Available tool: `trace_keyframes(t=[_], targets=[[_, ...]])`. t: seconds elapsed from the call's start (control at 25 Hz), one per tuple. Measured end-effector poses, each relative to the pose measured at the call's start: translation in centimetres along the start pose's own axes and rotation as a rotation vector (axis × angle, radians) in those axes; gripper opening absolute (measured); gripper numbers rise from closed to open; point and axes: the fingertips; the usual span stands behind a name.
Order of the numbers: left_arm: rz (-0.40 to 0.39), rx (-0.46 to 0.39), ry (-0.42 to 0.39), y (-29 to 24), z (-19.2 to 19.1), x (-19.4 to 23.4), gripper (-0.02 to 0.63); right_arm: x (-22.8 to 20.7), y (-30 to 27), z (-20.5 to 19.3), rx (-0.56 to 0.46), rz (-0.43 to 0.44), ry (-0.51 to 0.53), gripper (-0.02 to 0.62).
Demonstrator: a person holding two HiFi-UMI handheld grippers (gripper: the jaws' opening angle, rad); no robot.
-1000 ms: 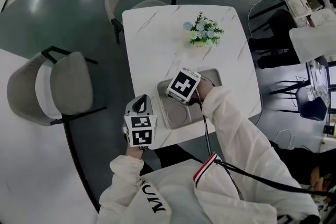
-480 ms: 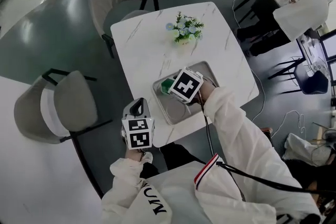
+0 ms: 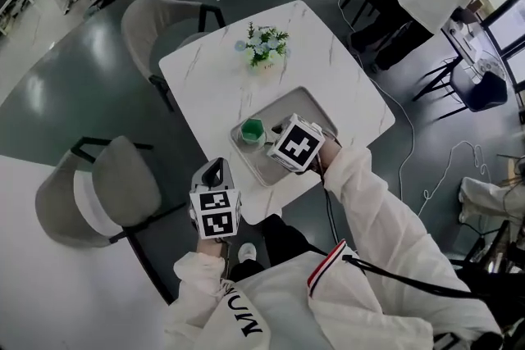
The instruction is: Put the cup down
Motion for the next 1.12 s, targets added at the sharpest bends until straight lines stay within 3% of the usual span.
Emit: trace_keyframes(t=[0.48,0.68,0.92,1.12], targets=[[-0.111,-0.063,-0.130,5.6,0.9,-3.9,0.011,6.7,8.8,-0.4,-0.288,-0.149,-0.216,0.158],[-0.168,-0.113,-0.185,9.1,1.2,-5.7,0.011,9.6,13.0,-0.9,-0.442,-0.292,-0.309,0.155],[-0.218,-0.164,-0.238,14.1,0.3,-7.7,0.010,14.4,17.4,-2.3,-0.587,-0.407,-0.394,0.094],[-0.252,-0.206,-0.264,17.6,0.1,-8.6,0.011,17.7,19.5,-2.9,-0.651,-0.472,-0.445,0.038]])
Point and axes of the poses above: the fingertips, and each gripper's own axes: y backward along the fingers, x to its left, z out of its top, and after that the axes turned 5 degrees about y, right-handed
